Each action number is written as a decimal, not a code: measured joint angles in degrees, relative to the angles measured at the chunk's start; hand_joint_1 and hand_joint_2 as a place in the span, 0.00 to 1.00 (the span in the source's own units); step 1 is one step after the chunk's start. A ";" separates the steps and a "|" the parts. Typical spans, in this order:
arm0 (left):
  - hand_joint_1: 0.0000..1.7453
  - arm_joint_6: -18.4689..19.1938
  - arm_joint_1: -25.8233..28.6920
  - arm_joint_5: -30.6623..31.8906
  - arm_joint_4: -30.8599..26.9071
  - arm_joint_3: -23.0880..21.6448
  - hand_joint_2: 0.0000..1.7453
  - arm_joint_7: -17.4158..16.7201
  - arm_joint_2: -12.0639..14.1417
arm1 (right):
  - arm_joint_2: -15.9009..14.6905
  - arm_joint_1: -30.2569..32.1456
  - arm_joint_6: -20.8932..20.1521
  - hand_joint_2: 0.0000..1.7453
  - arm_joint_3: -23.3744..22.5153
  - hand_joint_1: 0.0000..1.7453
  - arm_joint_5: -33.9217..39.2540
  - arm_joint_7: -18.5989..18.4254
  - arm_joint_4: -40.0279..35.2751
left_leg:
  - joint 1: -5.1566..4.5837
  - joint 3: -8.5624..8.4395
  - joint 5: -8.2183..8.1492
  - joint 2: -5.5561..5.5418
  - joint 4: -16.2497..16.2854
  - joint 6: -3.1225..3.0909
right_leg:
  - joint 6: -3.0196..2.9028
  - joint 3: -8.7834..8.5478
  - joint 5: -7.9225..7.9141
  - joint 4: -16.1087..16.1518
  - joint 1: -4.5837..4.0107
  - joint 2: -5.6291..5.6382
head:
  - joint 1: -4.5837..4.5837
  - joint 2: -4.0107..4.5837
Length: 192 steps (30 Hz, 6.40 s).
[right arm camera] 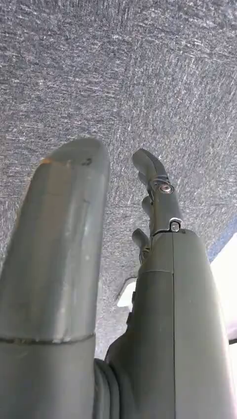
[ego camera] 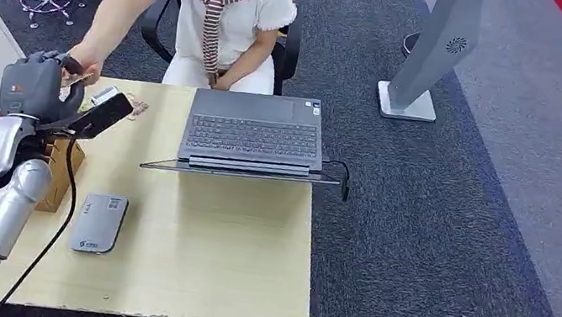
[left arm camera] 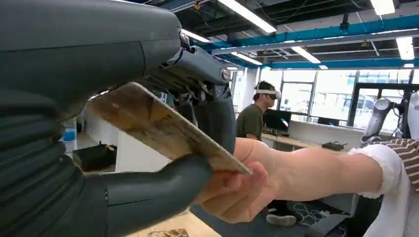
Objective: Pass the card to the sensor for recognition and then transmit it.
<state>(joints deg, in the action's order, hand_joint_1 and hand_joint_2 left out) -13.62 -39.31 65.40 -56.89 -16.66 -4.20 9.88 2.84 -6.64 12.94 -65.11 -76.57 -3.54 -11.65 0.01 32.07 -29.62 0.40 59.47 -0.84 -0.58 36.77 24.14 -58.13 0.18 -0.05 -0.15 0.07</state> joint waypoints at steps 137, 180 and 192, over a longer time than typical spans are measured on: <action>1.00 6.51 29.19 1.88 -12.63 -0.37 1.00 1.99 0.72 | -1.40 1.79 -4.74 0.00 2.58 0.00 -2.88 -3.26 0.02 | 0.00 0.09 -0.10 0.08 -0.02 -0.13 | 0.19 0.06 0.04 0.03 0.03 0.04 | 0.00 0.00; 1.00 3.26 27.54 -4.98 -18.12 -1.33 1.00 5.27 1.14 | -2.01 1.84 -4.72 0.00 2.60 0.00 -2.67 -1.27 0.02 | 0.00 0.09 -0.09 0.08 -0.01 -0.13 | 0.19 0.04 0.03 0.02 0.04 0.03 | 0.00 0.00; 1.00 3.26 27.53 -4.96 -19.67 -1.33 1.00 5.42 1.16 | -2.01 1.83 -4.66 0.00 2.60 0.00 -2.67 -1.27 0.02 | 0.00 0.08 -0.09 0.07 -0.01 -0.13 | 0.19 0.05 0.04 0.02 0.03 0.03 | 0.00 0.02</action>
<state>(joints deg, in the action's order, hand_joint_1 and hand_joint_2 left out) -10.36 -11.78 60.43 -76.56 -17.99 1.22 11.04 0.83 -4.81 8.28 -62.51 -79.23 -4.81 -11.63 0.00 32.16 -29.71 0.47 59.46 -0.97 -0.39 36.82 24.17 -58.11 0.21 -0.03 -0.15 0.09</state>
